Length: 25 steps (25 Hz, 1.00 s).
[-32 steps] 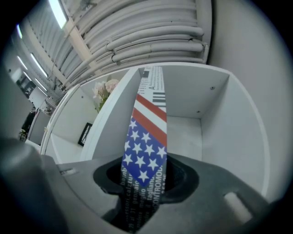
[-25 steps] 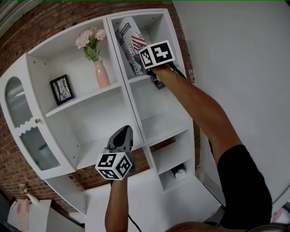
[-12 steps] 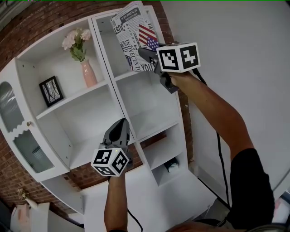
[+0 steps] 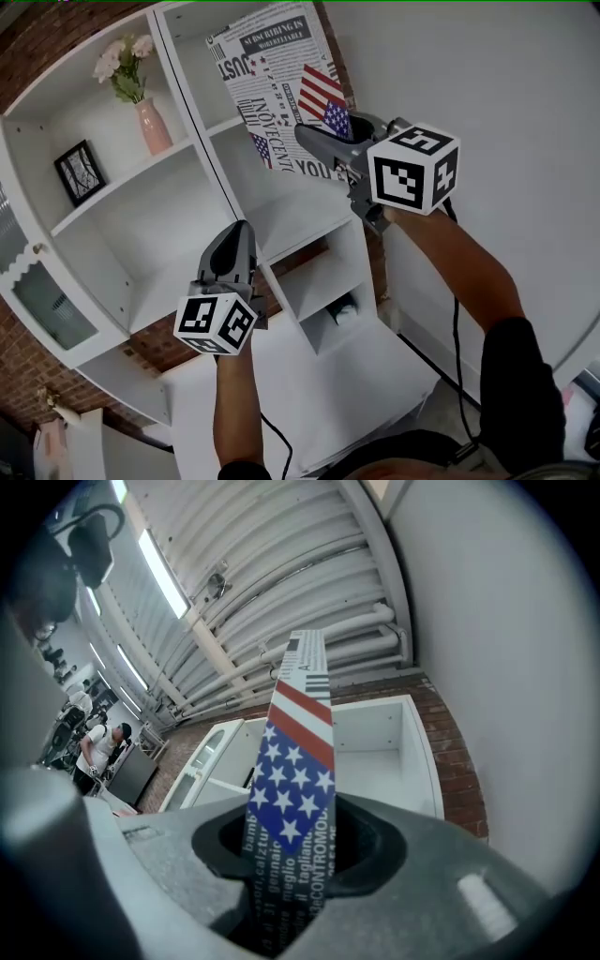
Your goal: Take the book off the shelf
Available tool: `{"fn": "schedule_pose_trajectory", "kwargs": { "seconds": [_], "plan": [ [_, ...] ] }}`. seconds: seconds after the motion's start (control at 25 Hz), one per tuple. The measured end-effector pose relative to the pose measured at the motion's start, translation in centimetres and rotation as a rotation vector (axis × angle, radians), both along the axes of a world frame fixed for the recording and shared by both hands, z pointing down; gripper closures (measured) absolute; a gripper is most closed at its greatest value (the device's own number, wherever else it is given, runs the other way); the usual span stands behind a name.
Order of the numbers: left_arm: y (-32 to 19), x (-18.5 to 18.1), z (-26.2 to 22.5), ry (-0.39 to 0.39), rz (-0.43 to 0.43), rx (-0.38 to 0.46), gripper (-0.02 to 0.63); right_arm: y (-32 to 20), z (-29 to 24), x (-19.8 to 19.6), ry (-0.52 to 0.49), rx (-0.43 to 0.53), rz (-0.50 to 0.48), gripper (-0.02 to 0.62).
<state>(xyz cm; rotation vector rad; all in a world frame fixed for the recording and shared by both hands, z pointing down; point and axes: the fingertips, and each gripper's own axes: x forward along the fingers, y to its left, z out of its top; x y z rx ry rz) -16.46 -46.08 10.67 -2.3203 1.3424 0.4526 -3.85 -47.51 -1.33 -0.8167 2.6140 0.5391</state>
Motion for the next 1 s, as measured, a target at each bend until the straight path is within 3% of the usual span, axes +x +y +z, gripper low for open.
{"fn": "schedule_pose_trajectory", "kwargs": {
  "seconds": [0.4, 0.6, 1.0],
  "plan": [
    [2.6, 1.1, 4.8, -0.035, -0.02, 0.025, 0.609, 1.9, 13.2, -1.3, -0.032, -0.102, -0.089, 0.443],
    [3.8, 1.4, 7.4, -0.024, -0.038, -0.009, 0.609, 2.0, 19.2, -2.3, -0.052, -0.176, -0.119, 0.443],
    [4.6, 0.5, 12.4, -0.033, -0.106, -0.036, 0.609, 2.6, 25.5, -3.3, -0.035, -0.161, -0.082, 0.443]
  ]
}}
